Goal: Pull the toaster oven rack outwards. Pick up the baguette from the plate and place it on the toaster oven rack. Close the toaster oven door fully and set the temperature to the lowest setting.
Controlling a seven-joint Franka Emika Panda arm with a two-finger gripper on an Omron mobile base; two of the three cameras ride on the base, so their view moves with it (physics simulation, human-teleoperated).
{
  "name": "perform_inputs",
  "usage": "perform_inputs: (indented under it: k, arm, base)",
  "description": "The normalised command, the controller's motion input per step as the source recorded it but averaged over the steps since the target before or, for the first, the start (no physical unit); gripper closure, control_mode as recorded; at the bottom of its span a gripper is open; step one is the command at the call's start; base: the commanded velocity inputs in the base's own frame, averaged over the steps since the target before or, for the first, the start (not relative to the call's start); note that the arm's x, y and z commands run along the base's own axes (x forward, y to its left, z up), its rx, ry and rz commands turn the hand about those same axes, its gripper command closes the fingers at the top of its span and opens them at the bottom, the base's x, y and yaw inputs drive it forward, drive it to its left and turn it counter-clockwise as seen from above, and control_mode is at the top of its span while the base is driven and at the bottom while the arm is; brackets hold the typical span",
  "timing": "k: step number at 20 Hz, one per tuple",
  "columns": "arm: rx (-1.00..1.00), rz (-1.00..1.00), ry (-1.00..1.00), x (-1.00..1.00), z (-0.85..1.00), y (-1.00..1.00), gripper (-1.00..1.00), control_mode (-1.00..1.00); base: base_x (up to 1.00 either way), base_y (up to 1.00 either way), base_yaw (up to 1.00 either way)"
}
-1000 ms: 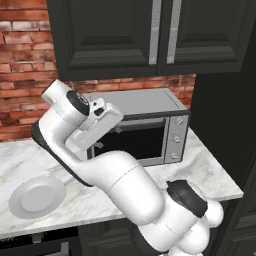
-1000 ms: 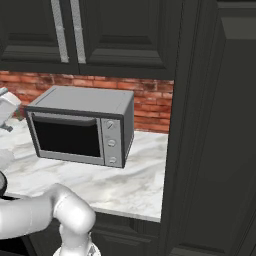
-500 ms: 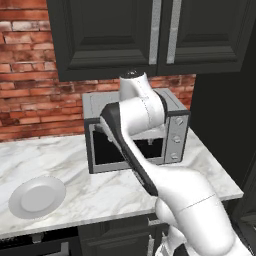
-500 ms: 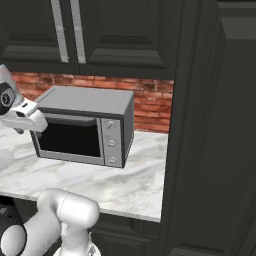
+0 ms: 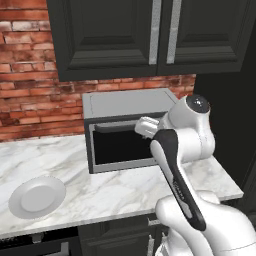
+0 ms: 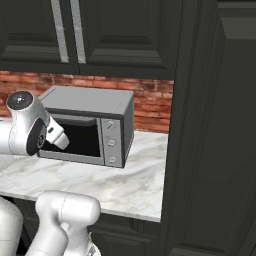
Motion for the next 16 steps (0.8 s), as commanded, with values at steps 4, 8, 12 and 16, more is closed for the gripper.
perform_inputs:
  k: [4, 8, 12, 16]
  arm:
    - [0.18, -0.14, -0.38, 0.0, 0.01, -0.72, -1.0, -1.0]
    - [0.2, -0.13, -0.36, 0.0, 0.05, -0.67, -1.0, -1.0]
    - [0.08, -0.07, -0.46, 0.0, 0.05, -0.57, -1.0, -1.0]
    - [-0.01, -0.04, -0.27, 0.0, -0.26, -0.27, -1.0, -1.0]
  base:
    - [0.0, 0.0, 0.0]
    - [0.0, 0.0, 0.0]
    - [0.0, 0.0, 0.0]
    - [0.0, 0.0, 0.0]
